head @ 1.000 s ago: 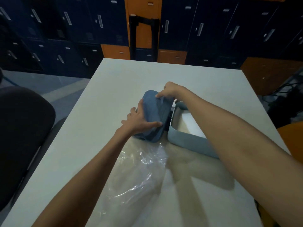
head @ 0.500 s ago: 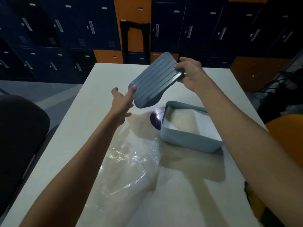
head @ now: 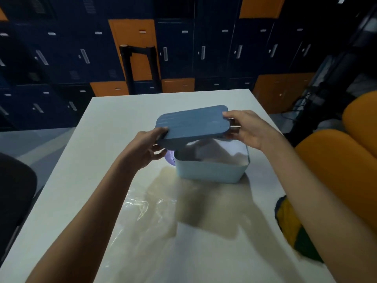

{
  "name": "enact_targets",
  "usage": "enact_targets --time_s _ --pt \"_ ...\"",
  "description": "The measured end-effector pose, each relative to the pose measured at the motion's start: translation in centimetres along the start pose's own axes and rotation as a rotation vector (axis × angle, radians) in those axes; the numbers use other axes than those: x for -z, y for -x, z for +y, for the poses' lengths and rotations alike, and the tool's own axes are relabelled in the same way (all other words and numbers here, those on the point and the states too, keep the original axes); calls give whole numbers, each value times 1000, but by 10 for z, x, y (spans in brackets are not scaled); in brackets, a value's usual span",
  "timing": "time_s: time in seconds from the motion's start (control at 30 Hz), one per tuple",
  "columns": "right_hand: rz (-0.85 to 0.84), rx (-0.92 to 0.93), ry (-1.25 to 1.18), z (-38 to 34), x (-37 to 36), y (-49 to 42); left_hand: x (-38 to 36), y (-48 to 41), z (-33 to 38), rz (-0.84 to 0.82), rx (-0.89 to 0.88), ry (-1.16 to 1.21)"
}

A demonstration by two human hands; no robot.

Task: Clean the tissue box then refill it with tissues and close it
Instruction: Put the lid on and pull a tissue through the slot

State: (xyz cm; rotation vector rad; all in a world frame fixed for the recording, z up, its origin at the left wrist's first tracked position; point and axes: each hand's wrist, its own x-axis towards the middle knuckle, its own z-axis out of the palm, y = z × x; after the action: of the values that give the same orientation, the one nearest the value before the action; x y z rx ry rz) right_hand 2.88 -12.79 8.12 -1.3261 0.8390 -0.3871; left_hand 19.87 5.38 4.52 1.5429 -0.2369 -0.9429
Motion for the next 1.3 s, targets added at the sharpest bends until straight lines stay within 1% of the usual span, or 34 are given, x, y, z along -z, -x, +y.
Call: enact_targets --time_s 0.13,0.27,0.5,0.57,0.63,0.67,0.73,0.77,0.83,0.9,1.0,1.17,1.23,1.3 --pt "17 9 158 13 10 9 -1 3 -9 0 -53 -138" --pt "84 -13 298 22 11 15 -3 2 -11 14 -10 -192" --pt "228 80 508 28 32 20 -16 -1 -12 -85 14 -365" --pt "262 100 529 32 38 22 -20 -3 -12 -99 8 -441" --pt "276 86 514 38 42 23 -27 -4 -12 -70 -25 -563" --pt "273 68 496 42 43 24 -30 -6 -11 -38 -59 -665" --pt "257 37 434 48 46 24 -37 -8 -9 37 -147 -956" --pt "252 33 394 51 46 23 -41 -8 -7 45 -190 -1092" --pt "251 35 328 55 48 23 -51 -8 -3 -50 -309 -1276" --pt "241 35 296 57 50 24 -67 -4 2 -217 -464 -1439" --pt "211 32 271 60 53 25 -100 -3 3 -371 -582 -1632" --pt "181 23 221 62 58 26 -144 -17 -3 -514 -621 -1746" --pt "178 15 195 63 61 27 -151 -19 -5 -539 -678 -1737" --pt "207 2 119 65 65 27 -153 -24 -9 -536 -760 -1677"
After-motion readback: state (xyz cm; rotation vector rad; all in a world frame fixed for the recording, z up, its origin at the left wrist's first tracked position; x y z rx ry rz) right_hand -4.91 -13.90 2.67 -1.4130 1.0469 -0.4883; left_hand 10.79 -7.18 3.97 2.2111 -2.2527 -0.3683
